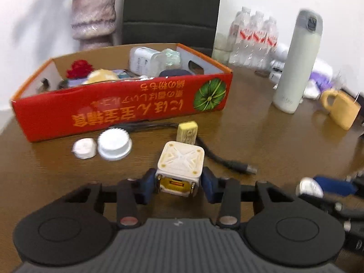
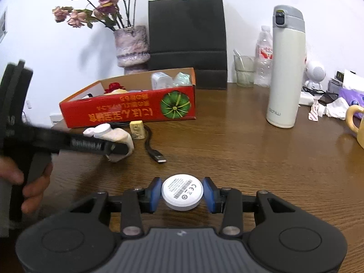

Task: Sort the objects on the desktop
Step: 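Lift the disc and charger cube and carry both over the box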

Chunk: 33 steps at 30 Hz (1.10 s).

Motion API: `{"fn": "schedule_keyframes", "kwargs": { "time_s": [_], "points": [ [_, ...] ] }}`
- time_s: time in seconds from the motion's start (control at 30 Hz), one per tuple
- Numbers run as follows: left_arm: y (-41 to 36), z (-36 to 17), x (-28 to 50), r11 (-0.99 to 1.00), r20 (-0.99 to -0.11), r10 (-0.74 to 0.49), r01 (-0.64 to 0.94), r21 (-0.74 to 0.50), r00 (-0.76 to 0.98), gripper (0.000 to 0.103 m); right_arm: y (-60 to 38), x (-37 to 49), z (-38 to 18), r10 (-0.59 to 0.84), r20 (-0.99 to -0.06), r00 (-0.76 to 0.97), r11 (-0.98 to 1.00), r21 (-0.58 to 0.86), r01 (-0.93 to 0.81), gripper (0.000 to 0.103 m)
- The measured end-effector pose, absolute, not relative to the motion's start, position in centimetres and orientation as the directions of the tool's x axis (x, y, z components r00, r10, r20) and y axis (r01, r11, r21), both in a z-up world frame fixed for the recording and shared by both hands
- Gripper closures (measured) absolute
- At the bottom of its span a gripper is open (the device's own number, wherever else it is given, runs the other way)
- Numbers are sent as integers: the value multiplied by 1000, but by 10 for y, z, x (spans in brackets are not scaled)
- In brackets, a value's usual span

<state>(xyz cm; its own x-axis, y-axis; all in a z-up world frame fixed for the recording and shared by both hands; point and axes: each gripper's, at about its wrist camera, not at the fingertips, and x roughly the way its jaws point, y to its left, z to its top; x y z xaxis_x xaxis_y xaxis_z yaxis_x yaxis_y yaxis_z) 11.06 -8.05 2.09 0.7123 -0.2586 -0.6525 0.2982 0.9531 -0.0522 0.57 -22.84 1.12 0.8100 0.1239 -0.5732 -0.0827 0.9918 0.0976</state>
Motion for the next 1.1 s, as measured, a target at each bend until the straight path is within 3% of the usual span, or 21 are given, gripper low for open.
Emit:
{"fn": "schedule_keyframes", "kwargs": {
  "time_s": [0.2,0.47,0.67,0.93,1.1],
  "points": [
    [-56,62,64,961,-560,-276,228,-155,781,64,-224,7,15,151,-559,815,988,91,-121,65],
    [-1,111,54,985,-448,-133,66,-161,884,64,-208,27,54,209,-467,859,977,62,-204,65],
    [30,136,92,989,-390,-51,-7,-145,919,64,-204,61,87,210,-399,893,974,2,-228,65],
    [52,173,151,988,-315,-37,-12,-153,948,64,-209,128,132,212,-333,919,974,-8,-227,65],
    [46,169,201,991,-350,-47,-2,-136,936,64,-204,191,146,236,-353,905,970,35,-239,65]
  ]
}}
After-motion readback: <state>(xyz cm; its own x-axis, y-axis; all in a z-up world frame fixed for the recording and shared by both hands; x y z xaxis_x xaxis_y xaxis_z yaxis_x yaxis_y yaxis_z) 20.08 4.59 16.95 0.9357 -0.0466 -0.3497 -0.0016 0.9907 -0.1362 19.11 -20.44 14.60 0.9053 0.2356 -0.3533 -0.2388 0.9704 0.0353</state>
